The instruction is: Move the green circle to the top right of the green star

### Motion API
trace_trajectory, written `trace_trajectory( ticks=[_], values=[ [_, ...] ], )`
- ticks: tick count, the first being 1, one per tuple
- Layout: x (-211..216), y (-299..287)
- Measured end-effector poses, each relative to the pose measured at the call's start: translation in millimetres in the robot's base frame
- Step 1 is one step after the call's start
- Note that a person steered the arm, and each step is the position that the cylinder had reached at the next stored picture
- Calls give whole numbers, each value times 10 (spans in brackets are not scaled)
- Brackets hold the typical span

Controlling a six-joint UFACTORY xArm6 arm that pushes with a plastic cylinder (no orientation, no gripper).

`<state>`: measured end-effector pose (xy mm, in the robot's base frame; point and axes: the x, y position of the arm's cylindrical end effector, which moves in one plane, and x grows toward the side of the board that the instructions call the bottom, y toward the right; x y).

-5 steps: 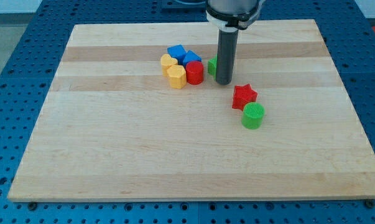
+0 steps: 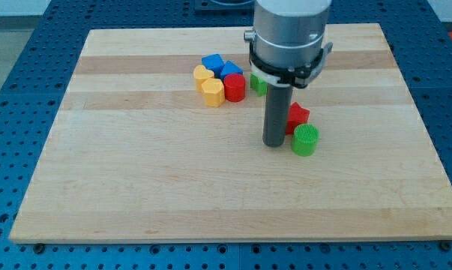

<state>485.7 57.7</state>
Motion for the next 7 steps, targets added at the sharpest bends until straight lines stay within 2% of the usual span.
trace_trajectory(
  ticks=[2,3,7],
  values=[
    [327,259],
    [240,491],
    [-484,770]
  ],
)
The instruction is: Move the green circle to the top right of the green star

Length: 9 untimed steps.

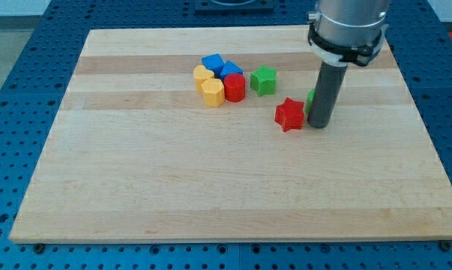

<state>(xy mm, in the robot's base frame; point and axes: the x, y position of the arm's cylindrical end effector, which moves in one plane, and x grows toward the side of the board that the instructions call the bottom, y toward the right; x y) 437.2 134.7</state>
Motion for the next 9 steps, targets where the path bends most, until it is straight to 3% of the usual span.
trace_trajectory(
  ticks=[7,9],
  values=[
    [-1379,300],
    [-1274,730]
  ],
)
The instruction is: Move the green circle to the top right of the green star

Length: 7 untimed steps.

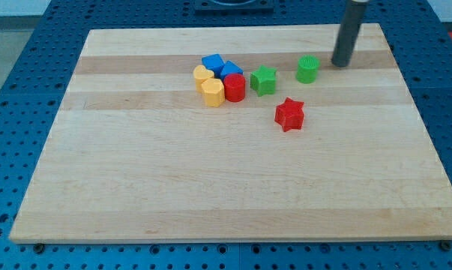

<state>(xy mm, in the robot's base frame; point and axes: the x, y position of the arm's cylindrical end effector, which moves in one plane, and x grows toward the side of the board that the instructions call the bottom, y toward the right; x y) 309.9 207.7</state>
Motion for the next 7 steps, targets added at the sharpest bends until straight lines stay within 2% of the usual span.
trace_trajectory(
  ticks=[1,2,7],
  values=[
    [235,71],
    [260,-64],
    [82,-1041]
  ],
)
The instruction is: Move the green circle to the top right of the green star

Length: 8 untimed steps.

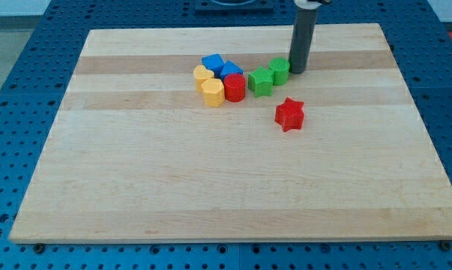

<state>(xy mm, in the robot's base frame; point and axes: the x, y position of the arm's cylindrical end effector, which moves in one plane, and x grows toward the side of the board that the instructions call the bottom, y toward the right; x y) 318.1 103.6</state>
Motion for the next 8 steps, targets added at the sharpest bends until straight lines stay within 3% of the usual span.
trace_trajectory(
  ticks=[7,8],
  values=[
    [58,-140],
    [270,262]
  ],
)
